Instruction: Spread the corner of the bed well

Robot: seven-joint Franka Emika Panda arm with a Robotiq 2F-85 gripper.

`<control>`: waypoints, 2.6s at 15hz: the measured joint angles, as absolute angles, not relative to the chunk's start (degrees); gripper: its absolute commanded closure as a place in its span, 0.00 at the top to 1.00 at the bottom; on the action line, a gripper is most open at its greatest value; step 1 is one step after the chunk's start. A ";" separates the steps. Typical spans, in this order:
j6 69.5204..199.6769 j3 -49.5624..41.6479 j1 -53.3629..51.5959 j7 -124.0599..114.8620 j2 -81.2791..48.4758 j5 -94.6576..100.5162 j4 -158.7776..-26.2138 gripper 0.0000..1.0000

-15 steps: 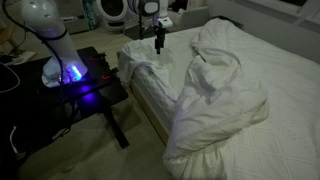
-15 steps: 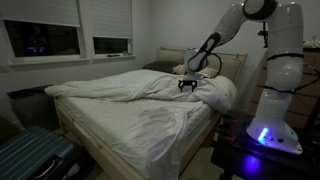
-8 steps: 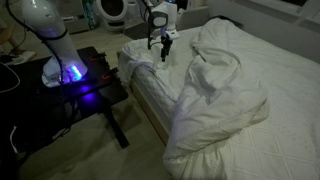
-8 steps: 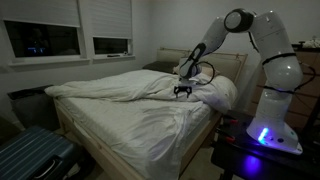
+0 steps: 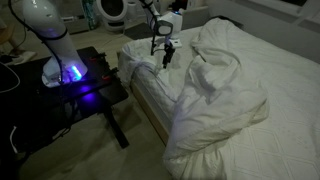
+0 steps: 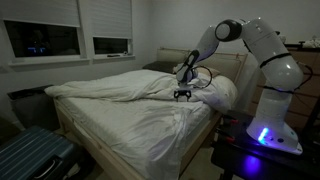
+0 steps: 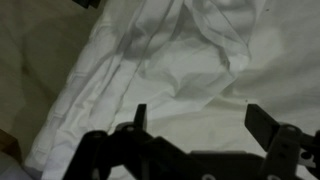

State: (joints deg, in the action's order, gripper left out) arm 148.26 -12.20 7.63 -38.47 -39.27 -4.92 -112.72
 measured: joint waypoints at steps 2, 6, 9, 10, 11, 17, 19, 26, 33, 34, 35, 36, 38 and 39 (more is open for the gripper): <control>146.95 -12.73 7.29 -38.58 -40.76 -5.47 -111.45 1.00; 144.13 -13.45 7.10 -38.62 -42.82 -6.21 -109.48 1.00; 142.52 -13.65 7.10 -38.65 -43.81 -6.28 -108.55 1.00; 142.21 -13.70 7.10 -38.66 -44.04 -6.28 -108.36 1.00; 141.81 -13.74 7.10 -38.66 -44.26 -6.28 -108.17 1.00; 138.31 -13.76 7.09 -38.66 -45.08 -6.28 -107.79 1.00; 137.86 -13.76 7.09 -38.66 -45.31 -6.28 -107.79 0.74; 137.84 -13.84 7.15 -38.66 -45.99 -6.28 -107.79 0.20; 137.84 -13.92 7.24 -38.65 -46.02 -6.29 -107.79 0.00; 137.84 -13.92 7.25 -38.60 -46.02 -6.29 -107.79 0.00; 137.74 -13.92 7.27 -38.53 -46.02 -6.29 -107.79 0.00; 137.29 -13.92 7.28 -38.15 -46.02 -6.29 -107.79 0.00; 136.07 -13.92 7.30 -36.36 -46.00 -6.23 -107.95 0.00; 135.83 -13.92 7.30 -34.93 -45.88 -6.15 -108.32 0.00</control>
State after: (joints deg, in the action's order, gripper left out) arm 135.83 -13.92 7.30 -34.93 -45.88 -6.15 -108.32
